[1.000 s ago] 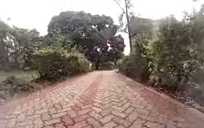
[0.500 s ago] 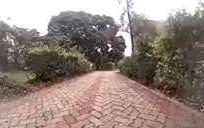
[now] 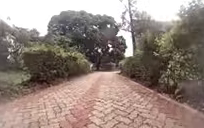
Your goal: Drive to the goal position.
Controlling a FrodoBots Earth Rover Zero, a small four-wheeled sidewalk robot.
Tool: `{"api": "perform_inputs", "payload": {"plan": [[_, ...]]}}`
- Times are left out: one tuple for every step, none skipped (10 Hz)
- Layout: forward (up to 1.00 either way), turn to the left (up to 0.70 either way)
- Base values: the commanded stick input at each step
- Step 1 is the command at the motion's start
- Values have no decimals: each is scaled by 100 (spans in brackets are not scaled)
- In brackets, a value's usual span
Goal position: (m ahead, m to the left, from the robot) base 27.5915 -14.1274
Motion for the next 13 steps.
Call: {"api": "perform_inputs", "payload": {"plan": [[70, 0], [70, 0], [70, 0], [70, 0], [70, 0], [70, 0], [70, 0], [70, 0], [70, 0], [70, 0], [70, 0], [70, 0], [70, 0]]}}
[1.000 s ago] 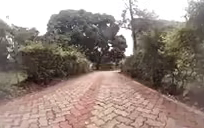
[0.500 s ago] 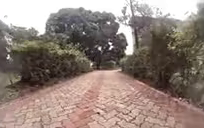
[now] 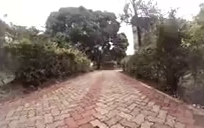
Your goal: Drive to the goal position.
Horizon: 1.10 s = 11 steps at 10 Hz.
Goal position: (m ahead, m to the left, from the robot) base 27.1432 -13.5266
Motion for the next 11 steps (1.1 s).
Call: {"api": "perform_inputs", "payload": {"plan": [[70, -8], [70, -27], [70, -24], [70, -5], [70, 0], [70, 0], [70, 0], [70, 0], [70, -14], [70, -27], [70, -31]]}}
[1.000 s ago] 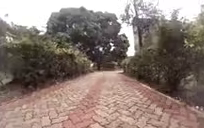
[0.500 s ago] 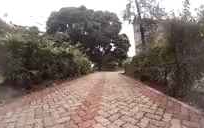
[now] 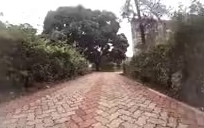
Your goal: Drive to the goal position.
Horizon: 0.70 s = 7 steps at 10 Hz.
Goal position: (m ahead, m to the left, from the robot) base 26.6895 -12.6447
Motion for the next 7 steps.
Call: {"api": "perform_inputs", "payload": {"plan": [[70, -20], [70, -9], [70, 0], [70, 0], [70, 0], [70, 0], [70, 0]]}}
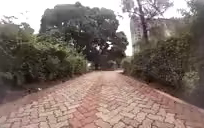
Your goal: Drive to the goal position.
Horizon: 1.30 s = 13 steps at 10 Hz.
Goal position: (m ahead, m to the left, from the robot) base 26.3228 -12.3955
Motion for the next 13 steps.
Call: {"api": "perform_inputs", "payload": {"plan": [[70, 0], [70, -8], [70, -27], [70, -35], [70, -35], [70, 0], [70, 0], [70, 0], [70, 0], [70, 0], [70, 0], [70, 0], [70, 0]]}}
